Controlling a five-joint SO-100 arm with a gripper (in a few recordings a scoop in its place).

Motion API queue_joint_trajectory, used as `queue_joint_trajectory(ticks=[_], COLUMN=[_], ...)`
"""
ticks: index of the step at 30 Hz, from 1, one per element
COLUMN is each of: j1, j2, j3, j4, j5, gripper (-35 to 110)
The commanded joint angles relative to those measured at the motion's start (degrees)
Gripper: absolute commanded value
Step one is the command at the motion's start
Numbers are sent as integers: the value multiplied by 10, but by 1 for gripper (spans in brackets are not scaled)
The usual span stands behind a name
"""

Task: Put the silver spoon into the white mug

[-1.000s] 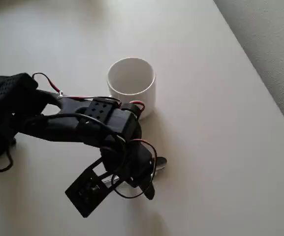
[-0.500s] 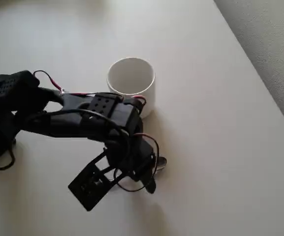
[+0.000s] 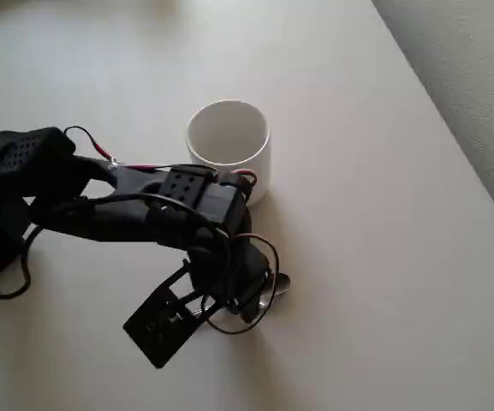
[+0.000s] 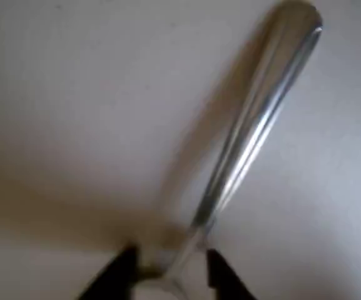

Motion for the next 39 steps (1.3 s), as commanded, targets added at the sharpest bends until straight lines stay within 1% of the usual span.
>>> queue_joint_trajectory(ticks=[1,12,17,26,39], j1=[11,24,18,15,-41], j2=[-2,0,32,146,345], j3=[-4,-5,-3,10,125], j4=[11,12,13,14,14], j5=[8,-18,-36,-47,-57], gripper=[-1,-2,-2,-2,-2])
